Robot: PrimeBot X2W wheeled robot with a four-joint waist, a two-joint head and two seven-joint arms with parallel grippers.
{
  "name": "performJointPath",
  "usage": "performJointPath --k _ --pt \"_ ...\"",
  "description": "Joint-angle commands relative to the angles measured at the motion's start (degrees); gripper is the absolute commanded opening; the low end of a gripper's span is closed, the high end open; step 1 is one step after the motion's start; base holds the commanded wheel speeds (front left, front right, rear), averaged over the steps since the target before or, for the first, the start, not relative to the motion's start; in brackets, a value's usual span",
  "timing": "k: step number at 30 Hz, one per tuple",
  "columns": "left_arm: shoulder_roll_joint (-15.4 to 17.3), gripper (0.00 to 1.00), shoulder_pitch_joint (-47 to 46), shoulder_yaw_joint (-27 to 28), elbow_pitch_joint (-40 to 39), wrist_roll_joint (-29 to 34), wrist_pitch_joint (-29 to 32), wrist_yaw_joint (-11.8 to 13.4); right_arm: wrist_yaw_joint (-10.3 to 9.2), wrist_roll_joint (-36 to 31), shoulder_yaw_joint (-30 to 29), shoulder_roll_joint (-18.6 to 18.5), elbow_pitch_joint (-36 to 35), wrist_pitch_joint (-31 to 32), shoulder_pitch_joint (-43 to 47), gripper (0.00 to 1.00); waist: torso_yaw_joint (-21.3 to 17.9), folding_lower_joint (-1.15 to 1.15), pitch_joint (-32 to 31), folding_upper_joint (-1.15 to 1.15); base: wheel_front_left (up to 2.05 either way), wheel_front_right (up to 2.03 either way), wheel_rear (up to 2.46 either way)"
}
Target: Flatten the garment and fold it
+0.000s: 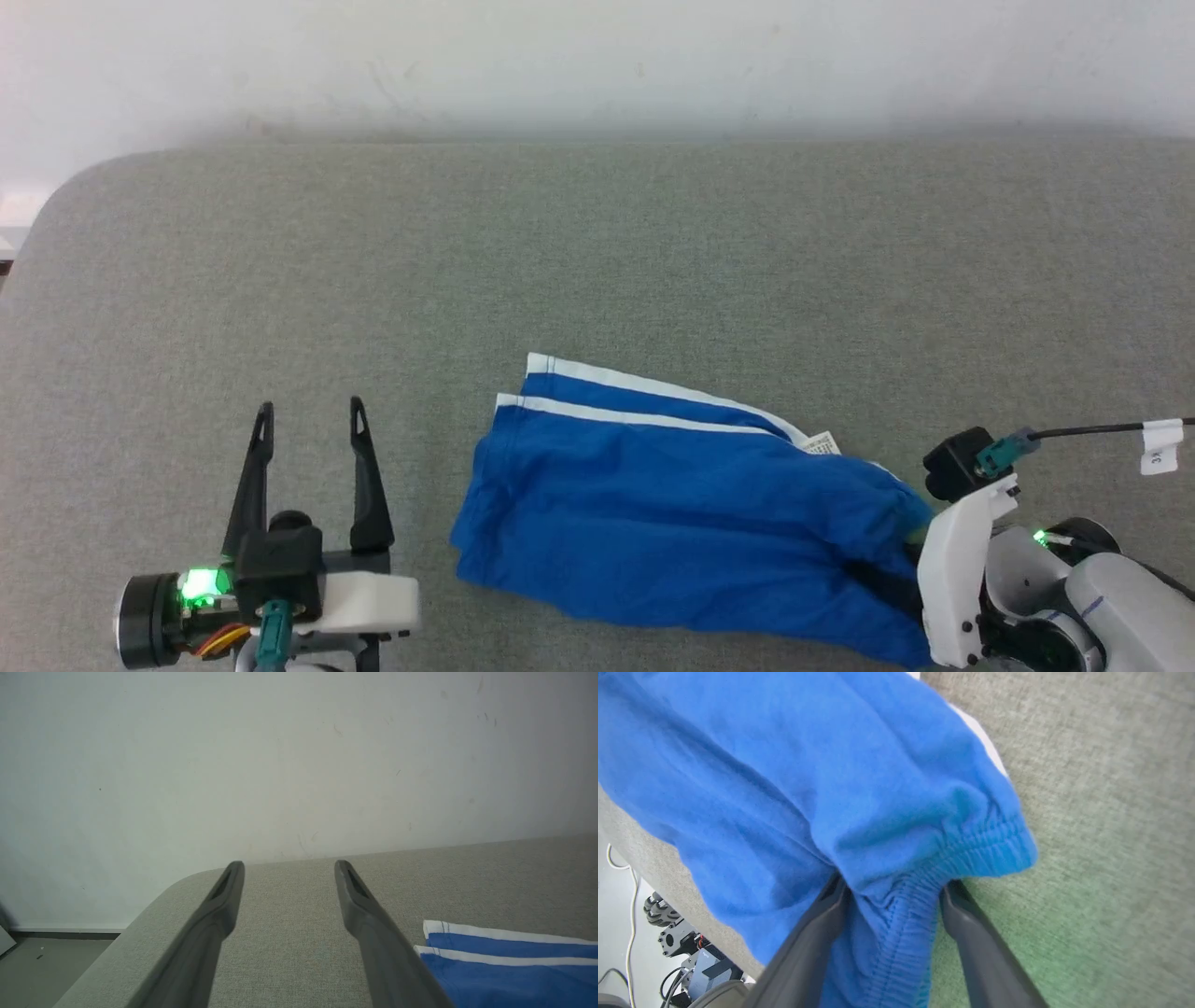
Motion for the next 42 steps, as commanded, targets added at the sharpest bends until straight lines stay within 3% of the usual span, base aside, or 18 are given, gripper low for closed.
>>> performJointPath --k 1,4,9,16,20,27,31,34,37,42 --pt "-1.0 1.00 1.3 1.6 0.3 1.5 -0.3 -1.4 -0.12 -0.8 2.1 1.4 1.1 -1.5 -0.2 0.00 -0.7 0.00 -0.6 0.01 0.00 0.00 0.00" --pt "-1.7 1.00 2.0 2.9 0.4 2.7 -0.3 -2.5 -0.12 -0.4 2.2 0.4 0.3 -2.9 -1.4 0.00 -1.2 0.00 -1.0 0.01 0.00 0.00 0.00" --pt "-3.4 1.00 3.1 5.9 0.3 5.7 -0.3 -4.5 -0.12 0.3 0.5 -5.7 -2.1 -4.9 -5.5 0.00 -2.5 0.00 -2.0 0.01 0.00 0.00 0.00" --pt "-4.7 1.00 4.3 7.9 -0.5 7.6 -0.3 -6.1 -0.12 0.3 -3.5 -15.4 -0.7 -1.1 -6.3 0.00 -3.1 0.00 -2.4 0.01 0.00 0.00 0.00" --pt "-5.3 1.00 4.6 8.0 -0.4 8.4 -0.3 -6.5 -0.12 0.6 -4.7 -17.7 -0.7 1.1 -6.0 0.00 -3.1 0.00 -2.4 0.01 0.00 0.00 0.00" --pt "-6.2 1.00 4.7 7.9 0.1 9.4 -0.3 -7.7 -0.12 4.7 -3.7 -19.2 -14.5 5.1 -5.6 0.00 -2.3 0.00 -2.6 0.01 0.00 0.00 0.00" --pt "-6.7 1.00 3.7 7.7 0.4 9.9 -0.3 -8.2 -0.12 6.4 -1.3 -17.8 -23.9 8.7 -6.8 0.00 -1.2 0.00 -1.7 0.01 0.00 0.00 0.00" --pt "-7.2 1.00 2.7 7.4 0.6 10.1 -0.3 -8.5 -0.12 5.2 1.4 -15.0 -26.0 10.6 -8.7 0.00 -0.1 0.00 -0.4 0.01 0.00 0.00 0.00" --pt "-7.8 1.00 1.4 7.1 1.0 10.3 -0.3 -8.8 -0.12 2.5 3.9 -10.2 -22.5 10.3 -11.6 0.00 0.9 0.00 1.1 0.01 0.00 0.00 0.00" --pt "-8.6 1.00 -0.6 6.4 1.7 10.5 -0.3 -9.3 -0.12 -1.4 9.1 -3.2 -9.2 9.1 -15.0 0.00 2.5 0.00 2.9 0.01 0.00 0.00 0.00"
